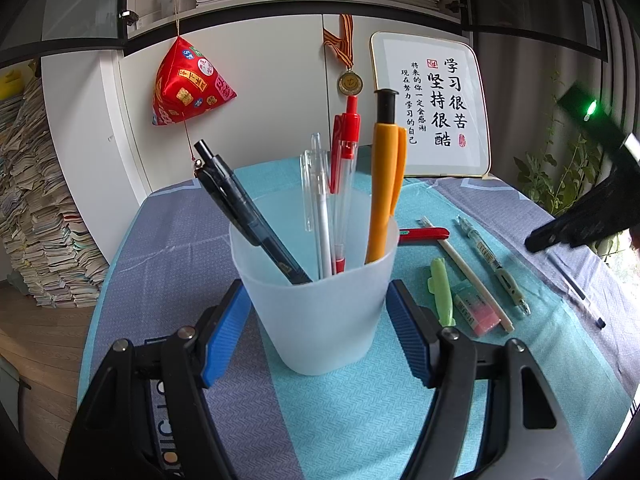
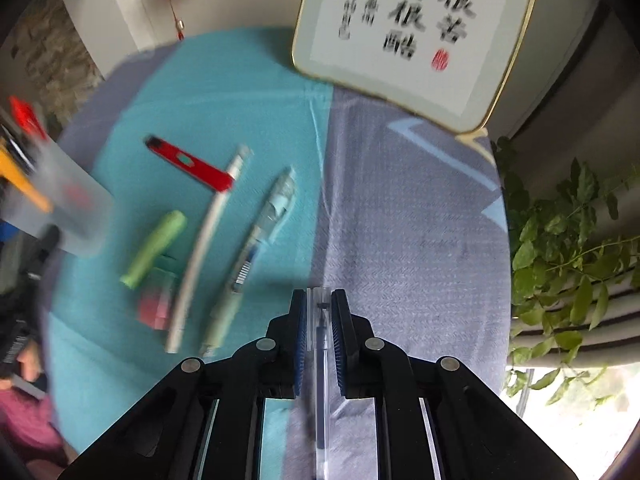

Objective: Organize stationery
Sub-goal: 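Lower the blue gel pen into the cup and open the right tool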

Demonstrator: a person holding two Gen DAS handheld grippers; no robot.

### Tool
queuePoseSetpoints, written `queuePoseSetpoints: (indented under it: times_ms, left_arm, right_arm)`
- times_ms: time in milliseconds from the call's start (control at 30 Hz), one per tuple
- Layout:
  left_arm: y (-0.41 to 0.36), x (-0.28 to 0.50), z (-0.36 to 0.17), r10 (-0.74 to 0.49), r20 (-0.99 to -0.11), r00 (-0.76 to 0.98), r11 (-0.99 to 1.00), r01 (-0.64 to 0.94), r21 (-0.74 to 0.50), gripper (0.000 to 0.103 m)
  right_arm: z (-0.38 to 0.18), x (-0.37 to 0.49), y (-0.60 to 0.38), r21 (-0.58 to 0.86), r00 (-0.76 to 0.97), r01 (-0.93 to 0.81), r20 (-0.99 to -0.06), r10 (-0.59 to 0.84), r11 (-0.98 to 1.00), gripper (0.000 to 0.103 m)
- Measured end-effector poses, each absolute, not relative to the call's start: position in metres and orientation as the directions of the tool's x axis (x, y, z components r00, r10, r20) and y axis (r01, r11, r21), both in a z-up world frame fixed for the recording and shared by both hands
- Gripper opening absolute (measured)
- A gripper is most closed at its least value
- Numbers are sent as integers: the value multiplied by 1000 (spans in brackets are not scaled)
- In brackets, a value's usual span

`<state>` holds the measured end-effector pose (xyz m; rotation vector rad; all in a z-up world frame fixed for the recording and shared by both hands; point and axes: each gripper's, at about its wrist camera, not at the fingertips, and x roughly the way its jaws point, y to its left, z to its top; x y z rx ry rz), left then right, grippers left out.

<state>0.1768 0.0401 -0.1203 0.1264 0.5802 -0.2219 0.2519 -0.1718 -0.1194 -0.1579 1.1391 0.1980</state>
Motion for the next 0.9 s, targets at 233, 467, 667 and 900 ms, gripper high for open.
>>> queuePoseSetpoints:
  times_ms: [233, 467, 667, 900]
  left_arm:
    - [40, 177, -120, -172, -556, 813, 968, 243, 56, 69]
    - [40, 177, -120, -172, -556, 813, 968, 243, 56, 69]
    - [40, 177, -120, -172, -556, 813, 968, 243, 55, 69]
    - [40, 177, -120, -173, -556, 813, 968, 243, 55, 69]
  right_arm:
    - [-35, 213, -157, 60, 563, -280, -798, 214, 958, 13]
    - [63, 170, -114, 109, 676, -447, -609, 415, 888, 13]
    - [103, 158, -57, 69, 700, -563, -491, 519, 824, 13]
    - [72, 190, -3, 26, 700, -589, -483, 526, 808, 13]
